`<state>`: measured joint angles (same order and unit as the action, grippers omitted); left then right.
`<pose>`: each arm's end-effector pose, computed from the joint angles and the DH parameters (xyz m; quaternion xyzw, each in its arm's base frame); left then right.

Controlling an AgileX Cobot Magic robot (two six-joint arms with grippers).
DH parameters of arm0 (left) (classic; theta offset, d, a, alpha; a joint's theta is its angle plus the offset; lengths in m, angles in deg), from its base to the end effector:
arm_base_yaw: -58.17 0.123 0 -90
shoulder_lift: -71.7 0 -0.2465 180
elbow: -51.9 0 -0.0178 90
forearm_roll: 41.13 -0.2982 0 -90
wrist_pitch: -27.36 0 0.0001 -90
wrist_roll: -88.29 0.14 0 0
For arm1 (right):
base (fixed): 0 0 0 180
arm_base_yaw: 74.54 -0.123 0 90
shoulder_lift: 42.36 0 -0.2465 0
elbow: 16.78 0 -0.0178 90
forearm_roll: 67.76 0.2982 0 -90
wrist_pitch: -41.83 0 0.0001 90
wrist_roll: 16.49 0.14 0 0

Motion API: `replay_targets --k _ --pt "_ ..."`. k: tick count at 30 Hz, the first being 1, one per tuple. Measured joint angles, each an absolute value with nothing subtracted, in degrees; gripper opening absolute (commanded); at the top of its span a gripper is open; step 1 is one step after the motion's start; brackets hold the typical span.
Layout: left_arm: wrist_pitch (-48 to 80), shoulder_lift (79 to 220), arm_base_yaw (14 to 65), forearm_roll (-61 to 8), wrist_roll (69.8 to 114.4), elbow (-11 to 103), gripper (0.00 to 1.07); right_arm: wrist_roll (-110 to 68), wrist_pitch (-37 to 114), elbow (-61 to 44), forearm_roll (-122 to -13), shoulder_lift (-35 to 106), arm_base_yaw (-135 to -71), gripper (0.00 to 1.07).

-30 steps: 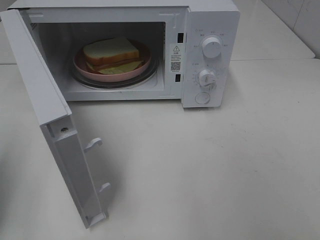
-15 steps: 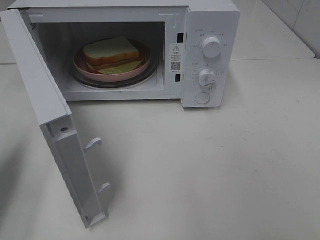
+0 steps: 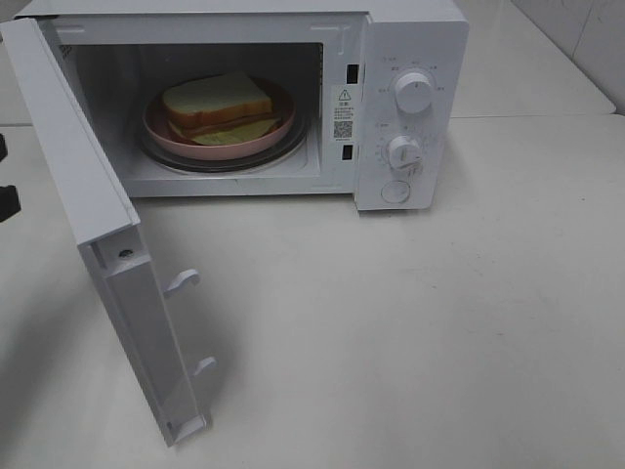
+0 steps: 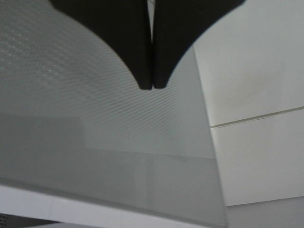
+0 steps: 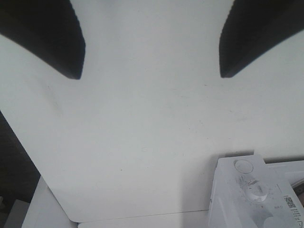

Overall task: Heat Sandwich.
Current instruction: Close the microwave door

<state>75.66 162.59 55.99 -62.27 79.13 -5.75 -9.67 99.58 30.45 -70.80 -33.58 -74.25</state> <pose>0.3047 -0.0493 0.0957 0.1352 0.7640 -0.0890 0.6246 0.1217 -0.0069 0.2857 0.0523 0.8356 0.0046 0.5468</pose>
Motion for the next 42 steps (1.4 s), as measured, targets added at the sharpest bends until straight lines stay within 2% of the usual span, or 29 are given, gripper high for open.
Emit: replay_targets --k 4,16,21,25,30,31,34,35,42 --pt "75.72 165.34 52.44 -62.44 80.04 -4.15 0.0 -9.67 99.58 30.45 -70.8 -33.58 -74.25 0.75" --pt "77.04 168.89 46.13 -62.04 80.44 -0.48 0.0 -9.67 99.58 30.45 -70.8 -33.58 -74.25 0.75" --pt "76.98 169.41 42.98 -59.46 80.44 1.24 0.0 -9.67 99.58 30.45 -70.8 -33.58 -74.25 0.75" --pt "76.98 171.07 39.77 -56.14 80.44 2.67 0.0 -9.67 99.58 30.45 -70.8 -33.58 -74.25 0.75" --pt "76.75 173.19 35.25 -49.84 82.68 4.62 0.0 -9.67 99.58 30.45 -70.8 -33.58 -74.25 0.75" --pt "76.29 173.99 33.36 -46.34 84.57 5.54 0.0 -9.67 99.58 30.45 -70.8 -33.58 -74.25 0.75" --pt "75.32 174.85 31.29 -43.48 86.34 6.68 0.0 -9.67 99.58 30.45 -70.8 -33.58 -74.25 0.75" --pt "74.8 175.83 29.52 -40.67 87.89 7.77 0.0 -9.67 99.58 30.45 -70.8 -33.58 -74.25 0.75" --pt "74.34 179.27 24.3 -32.93 90.87 12.35 0.0 -9.67 99.58 30.45 -70.8 -33.58 -74.25 0.75"
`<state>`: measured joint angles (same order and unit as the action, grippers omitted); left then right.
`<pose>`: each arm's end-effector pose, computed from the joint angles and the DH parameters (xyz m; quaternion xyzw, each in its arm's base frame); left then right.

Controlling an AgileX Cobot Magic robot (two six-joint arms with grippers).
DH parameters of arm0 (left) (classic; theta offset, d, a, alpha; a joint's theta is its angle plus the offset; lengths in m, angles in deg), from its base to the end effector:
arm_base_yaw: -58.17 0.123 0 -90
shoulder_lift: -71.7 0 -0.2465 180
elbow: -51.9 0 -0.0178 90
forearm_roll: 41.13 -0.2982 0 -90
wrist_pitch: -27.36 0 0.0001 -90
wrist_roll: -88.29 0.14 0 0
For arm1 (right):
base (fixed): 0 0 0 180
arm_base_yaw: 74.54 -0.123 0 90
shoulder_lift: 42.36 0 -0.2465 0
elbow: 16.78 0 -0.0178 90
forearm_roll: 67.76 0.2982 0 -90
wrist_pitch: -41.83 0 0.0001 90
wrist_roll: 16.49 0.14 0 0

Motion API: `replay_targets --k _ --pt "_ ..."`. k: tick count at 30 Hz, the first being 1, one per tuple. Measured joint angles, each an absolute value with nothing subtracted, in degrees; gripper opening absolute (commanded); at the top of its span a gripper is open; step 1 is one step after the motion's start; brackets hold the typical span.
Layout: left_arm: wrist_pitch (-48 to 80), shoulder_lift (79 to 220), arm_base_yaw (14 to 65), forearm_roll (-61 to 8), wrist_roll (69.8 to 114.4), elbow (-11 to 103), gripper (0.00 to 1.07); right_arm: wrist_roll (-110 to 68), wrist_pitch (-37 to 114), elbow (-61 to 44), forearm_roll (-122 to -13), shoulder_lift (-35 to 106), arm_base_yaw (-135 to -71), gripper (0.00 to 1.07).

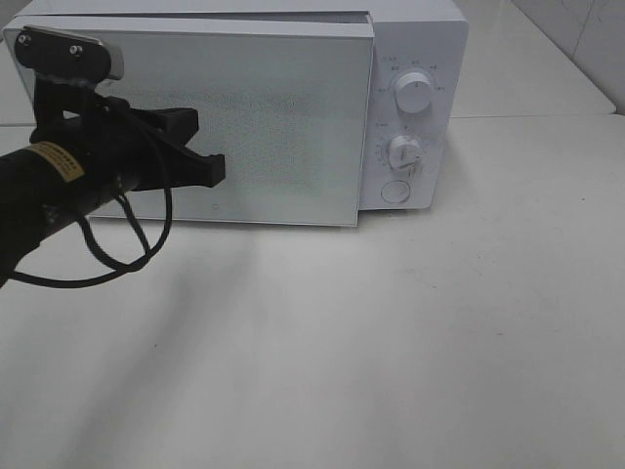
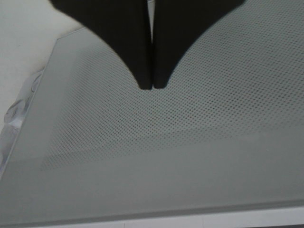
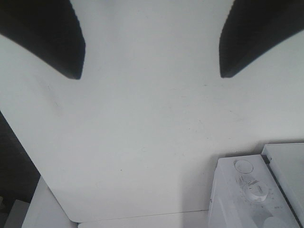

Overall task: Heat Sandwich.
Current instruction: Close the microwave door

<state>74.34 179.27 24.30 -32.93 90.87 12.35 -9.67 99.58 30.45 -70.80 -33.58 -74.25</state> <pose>0.3304 -0.2042 0.0919 0.1718 0.7487 -0.1642 0.6189 0.1217 -0.0069 0.2857 0.0523 0.8356 0.0046 0.5468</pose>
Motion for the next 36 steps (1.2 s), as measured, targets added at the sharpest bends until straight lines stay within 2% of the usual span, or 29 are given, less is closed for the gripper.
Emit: replay_targets --k 9,13,19,23,36 --pt "73.37 183.79 19.66 -24.97 96.54 18.83 0.0 -9.67 99.58 30.45 -70.8 -33.58 -74.25 0.75" --pt "71.77 187.29 17.26 -21.36 99.01 25.13 0.0 -9.67 99.58 30.45 -70.8 -33.58 -74.25 0.75" --pt "69.82 190.09 16.17 -18.55 100.27 30.12 0.0 -9.67 99.58 30.45 -70.8 -33.58 -74.25 0.75" --pt "67.87 192.5 15.19 -15.63 103.3 34.81 0.0 -9.67 99.58 30.45 -70.8 -33.58 -74.25 0.75" --pt "61.8 197.31 14.11 -13.91 105.31 43.06 0.0 -9.67 99.58 30.45 -70.8 -33.58 -74.25 0.75"
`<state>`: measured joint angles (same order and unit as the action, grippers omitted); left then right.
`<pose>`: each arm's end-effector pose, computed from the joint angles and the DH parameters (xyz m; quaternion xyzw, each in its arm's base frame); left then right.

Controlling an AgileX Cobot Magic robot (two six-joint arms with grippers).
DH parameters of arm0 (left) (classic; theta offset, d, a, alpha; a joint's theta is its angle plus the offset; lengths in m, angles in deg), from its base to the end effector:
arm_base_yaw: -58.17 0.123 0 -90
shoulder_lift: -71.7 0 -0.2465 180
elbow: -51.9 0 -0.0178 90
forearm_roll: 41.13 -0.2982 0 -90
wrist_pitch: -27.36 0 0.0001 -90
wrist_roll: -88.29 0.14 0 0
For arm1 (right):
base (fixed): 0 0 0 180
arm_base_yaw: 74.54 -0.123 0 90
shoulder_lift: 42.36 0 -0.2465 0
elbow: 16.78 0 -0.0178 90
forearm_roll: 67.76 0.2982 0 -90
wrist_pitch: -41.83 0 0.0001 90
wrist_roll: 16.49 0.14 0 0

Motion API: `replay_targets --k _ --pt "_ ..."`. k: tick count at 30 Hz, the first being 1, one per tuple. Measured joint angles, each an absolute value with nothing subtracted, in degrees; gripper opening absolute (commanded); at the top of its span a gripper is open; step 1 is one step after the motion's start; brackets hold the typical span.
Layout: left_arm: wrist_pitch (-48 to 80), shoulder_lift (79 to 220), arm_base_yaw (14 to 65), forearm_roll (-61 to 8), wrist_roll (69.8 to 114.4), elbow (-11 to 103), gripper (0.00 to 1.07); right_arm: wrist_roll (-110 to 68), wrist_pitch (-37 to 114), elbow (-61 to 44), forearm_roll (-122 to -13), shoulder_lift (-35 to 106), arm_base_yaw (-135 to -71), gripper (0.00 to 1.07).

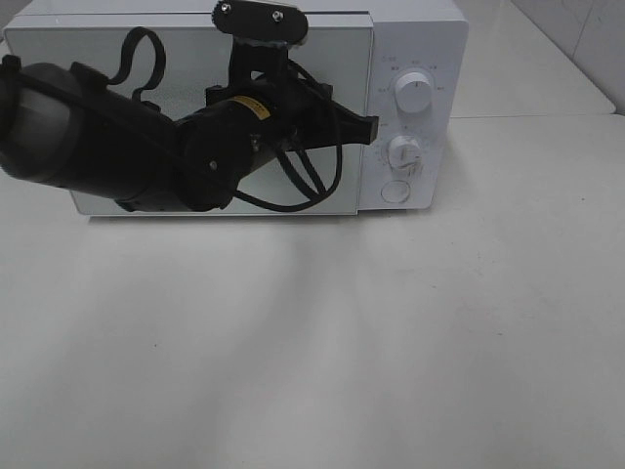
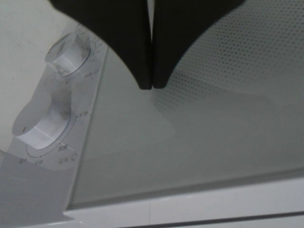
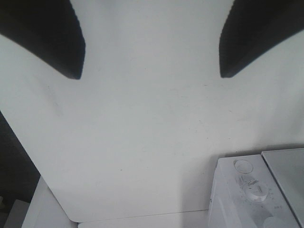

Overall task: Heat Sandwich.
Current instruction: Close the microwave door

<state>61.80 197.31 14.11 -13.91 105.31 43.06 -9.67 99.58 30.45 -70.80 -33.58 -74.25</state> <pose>0.3849 -0.3221 0.0966 0.1766 0.7603 -0.1682 0.6020 0.1217 -0.0069 0.2857 0.0523 0.8356 0.0046 0.5468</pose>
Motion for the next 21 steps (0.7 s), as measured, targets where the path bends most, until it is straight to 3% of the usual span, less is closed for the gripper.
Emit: replay_targets --k 6,21 --pt "60.25 199.26 13.71 -9.5 108.23 46.67 0.0 -9.67 99.58 30.45 -70.8 -33.58 -74.25 0.75" --pt "56.93 200.29 13.53 -9.44 111.33 50.11 0.0 -9.67 99.58 30.45 -70.8 -33.58 -74.25 0.75"
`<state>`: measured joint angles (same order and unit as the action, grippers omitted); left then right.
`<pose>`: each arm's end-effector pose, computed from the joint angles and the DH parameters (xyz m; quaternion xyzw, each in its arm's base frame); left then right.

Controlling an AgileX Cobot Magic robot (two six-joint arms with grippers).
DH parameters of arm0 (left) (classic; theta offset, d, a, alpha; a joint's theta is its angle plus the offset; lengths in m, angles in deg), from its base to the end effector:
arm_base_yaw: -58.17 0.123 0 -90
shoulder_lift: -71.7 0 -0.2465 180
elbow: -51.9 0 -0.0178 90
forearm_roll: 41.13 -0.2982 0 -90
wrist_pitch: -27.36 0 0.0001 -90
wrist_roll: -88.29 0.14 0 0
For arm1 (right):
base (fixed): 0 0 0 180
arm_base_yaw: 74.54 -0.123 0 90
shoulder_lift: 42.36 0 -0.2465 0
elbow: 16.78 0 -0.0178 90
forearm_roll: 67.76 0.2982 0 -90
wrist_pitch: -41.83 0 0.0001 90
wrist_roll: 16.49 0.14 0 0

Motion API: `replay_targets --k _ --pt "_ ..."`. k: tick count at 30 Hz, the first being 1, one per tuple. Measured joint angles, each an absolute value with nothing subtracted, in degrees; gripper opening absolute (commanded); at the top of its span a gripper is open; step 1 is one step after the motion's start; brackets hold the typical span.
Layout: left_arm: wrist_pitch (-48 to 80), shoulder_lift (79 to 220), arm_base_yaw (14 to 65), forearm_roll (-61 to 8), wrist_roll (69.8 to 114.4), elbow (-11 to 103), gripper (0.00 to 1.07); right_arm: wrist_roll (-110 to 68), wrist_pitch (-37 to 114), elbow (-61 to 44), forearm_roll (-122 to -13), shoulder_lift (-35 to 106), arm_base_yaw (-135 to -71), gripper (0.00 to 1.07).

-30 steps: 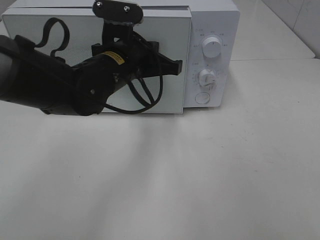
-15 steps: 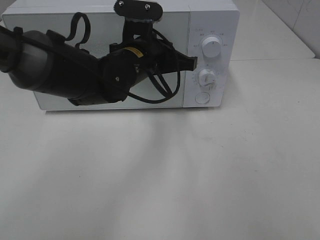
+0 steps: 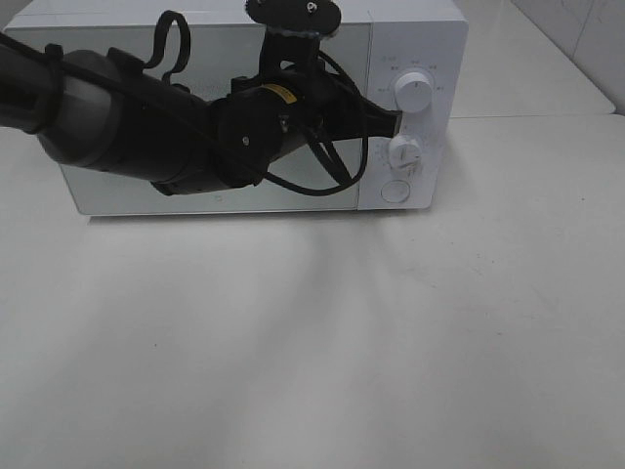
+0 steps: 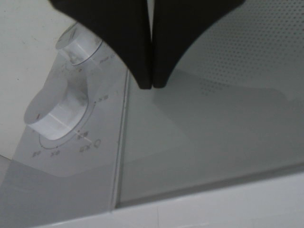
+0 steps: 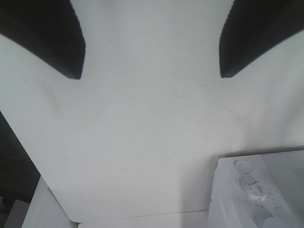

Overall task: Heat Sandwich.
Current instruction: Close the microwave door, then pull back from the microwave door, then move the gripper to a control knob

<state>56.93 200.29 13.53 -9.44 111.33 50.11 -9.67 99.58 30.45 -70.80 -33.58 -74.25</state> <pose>0.3978 -0.3419 0.1018 0.1895 0.7654 -0.1616 0.5934 0.1217 -0.0069 0.2857 0.0523 0.8356 0.0046 0.5468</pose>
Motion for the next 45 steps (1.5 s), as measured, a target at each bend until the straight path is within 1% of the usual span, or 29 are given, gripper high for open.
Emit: replay_targets --k 10,19,25,28,29,31,32,33,34,37,38,39,40,43,45 --pt "56.87 200.29 13.36 -8.81 111.38 50.17 0.0 -9.67 99.58 30.45 -70.8 -33.58 -74.25 0.75" --pt "56.64 199.26 13.3 -8.18 113.27 49.25 0.0 -9.67 99.58 30.45 -70.8 -33.58 -74.25 0.75" --pt "57.33 194.85 14.39 -5.55 113.33 44.55 0.0 -9.67 99.58 30.45 -70.8 -33.58 -74.25 0.75" --pt "56.24 193.36 14.79 -5.26 113.33 43.18 0.0 -9.67 99.58 30.45 -70.8 -33.58 -74.25 0.75" --pt "53.95 191.47 15.02 -4.97 113.33 41.86 0.0 -9.67 99.58 30.45 -70.8 -33.58 -74.25 0.75" --pt "51.14 189.87 15.08 -4.97 113.33 40.77 0.08 -9.67 99.58 30.45 -70.8 -33.58 -74.25 0.75" --pt "49.59 189.12 15.08 -5.09 113.33 40.31 0.16 -9.67 99.58 30.45 -70.8 -33.58 -74.25 0.75" --pt "45.35 187.4 15.08 -5.43 113.33 39.34 0.37 -9.67 99.58 30.45 -70.8 -33.58 -74.25 0.75" --pt "45.35 187.4 15.08 -5.43 113.33 39.34 0.37 -9.67 99.58 30.45 -70.8 -33.58 -74.25 0.75" --pt "38.48 185.11 15.08 -5.55 113.33 38.59 0.79 -9.67 99.58 30.45 -70.8 -33.58 -74.25 0.75" --pt "34.47 183.85 15.08 -5.55 113.33 38.54 0.97 -9.67 99.58 30.45 -70.8 -33.58 -74.25 0.75" --pt "34.47 183.85 15.08 -5.55 113.33 38.54 0.97 -9.67 99.58 30.45 -70.8 -33.58 -74.25 0.75" --pt "32.69 183.28 15.08 -5.55 113.33 38.54 1.02 -9.67 99.58 30.45 -70.8 -33.58 -74.25 0.75" --pt "24.84 180.64 15.08 -6.06 113.33 38.54 1.01 -9.67 99.58 30.45 -70.8 -33.58 -74.25 0.75" --pt "23.41 180.24 15.08 -6.46 113.33 38.54 1.01 -9.67 99.58 30.45 -70.8 -33.58 -74.25 0.75"
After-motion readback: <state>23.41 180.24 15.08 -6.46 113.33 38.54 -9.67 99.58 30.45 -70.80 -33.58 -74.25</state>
